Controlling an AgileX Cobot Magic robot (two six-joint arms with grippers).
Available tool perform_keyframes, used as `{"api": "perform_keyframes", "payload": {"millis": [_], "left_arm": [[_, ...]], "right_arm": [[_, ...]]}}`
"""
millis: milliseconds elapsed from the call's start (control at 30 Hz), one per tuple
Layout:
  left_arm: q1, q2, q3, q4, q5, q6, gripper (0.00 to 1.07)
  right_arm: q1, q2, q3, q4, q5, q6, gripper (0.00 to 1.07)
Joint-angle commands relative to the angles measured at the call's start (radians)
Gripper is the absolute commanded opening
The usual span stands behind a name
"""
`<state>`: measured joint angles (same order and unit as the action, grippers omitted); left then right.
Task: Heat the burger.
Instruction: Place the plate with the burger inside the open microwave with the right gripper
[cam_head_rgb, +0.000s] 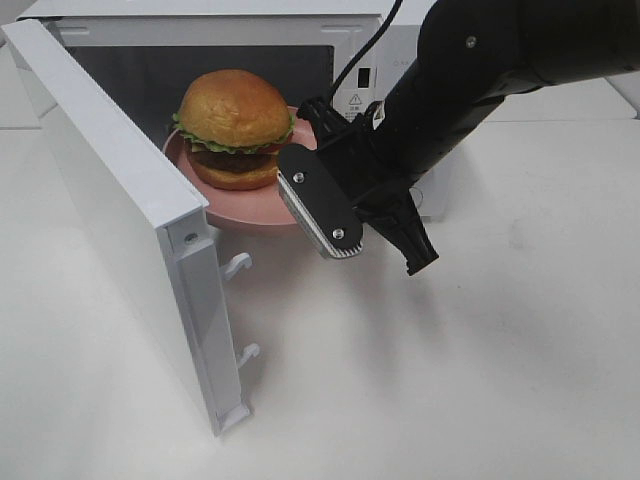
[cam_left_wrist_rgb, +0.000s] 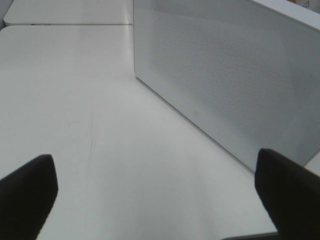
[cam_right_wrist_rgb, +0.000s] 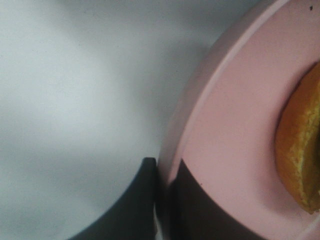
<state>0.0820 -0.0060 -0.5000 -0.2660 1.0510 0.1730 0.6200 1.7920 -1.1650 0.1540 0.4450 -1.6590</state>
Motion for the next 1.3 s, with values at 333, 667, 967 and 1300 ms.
{"api": "perform_keyframes", "payload": {"millis": [333, 667, 967, 1300], "left_arm": [[0.003, -0.019, 0.001, -0.004, -0.012, 0.001, 1.0], [0.003, -0.019, 0.001, -0.004, -0.012, 0.001, 1.0], [0.003, -0.019, 0.001, -0.004, -0.012, 0.001, 1.0], [0.003, -0.019, 0.001, -0.004, -0.012, 0.001, 1.0]], "right_arm": [[0.004, 0.067, -0.146, -0.015, -0.033, 0.025, 0.0], [0.004, 0.145, -0.244, -0.046, -0.01, 0.075, 0.0], [0.004, 0.239, -0.376, -0.051, 0.037, 0.128, 0.0], [0.004, 0.312, -0.49, -0.076, 0.066, 0.187, 0.0]]}}
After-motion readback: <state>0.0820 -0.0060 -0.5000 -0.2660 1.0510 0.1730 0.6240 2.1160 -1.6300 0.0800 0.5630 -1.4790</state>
